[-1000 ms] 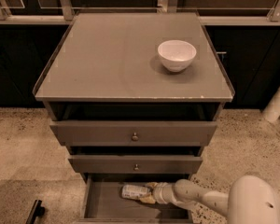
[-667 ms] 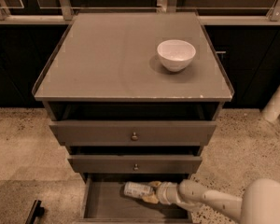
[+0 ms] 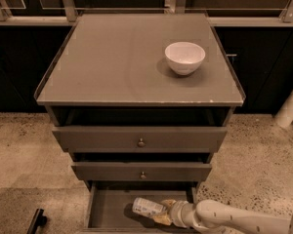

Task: Pick blue plastic bottle from top drawer and place on counter

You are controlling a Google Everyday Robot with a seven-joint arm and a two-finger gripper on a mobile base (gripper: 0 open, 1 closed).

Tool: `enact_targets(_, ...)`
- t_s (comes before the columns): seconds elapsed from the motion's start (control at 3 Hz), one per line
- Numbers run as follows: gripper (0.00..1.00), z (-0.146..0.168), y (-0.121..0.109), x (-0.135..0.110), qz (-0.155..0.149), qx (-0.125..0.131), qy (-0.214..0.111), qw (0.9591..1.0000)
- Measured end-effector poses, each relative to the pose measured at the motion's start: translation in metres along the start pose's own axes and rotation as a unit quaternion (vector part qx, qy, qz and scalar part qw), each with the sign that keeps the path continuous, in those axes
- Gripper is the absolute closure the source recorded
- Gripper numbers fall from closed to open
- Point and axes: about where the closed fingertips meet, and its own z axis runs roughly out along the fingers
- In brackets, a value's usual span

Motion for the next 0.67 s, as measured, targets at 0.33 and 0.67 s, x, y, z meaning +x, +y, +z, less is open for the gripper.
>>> enact_targets(0.33,1.0,0.0,0.0,0.0,0.0,0.0,0.0,1.0)
enact_targets(0.67,1.0,-0.01,0.012,-0.016,-0.033,-0.016,0.021,0.9991)
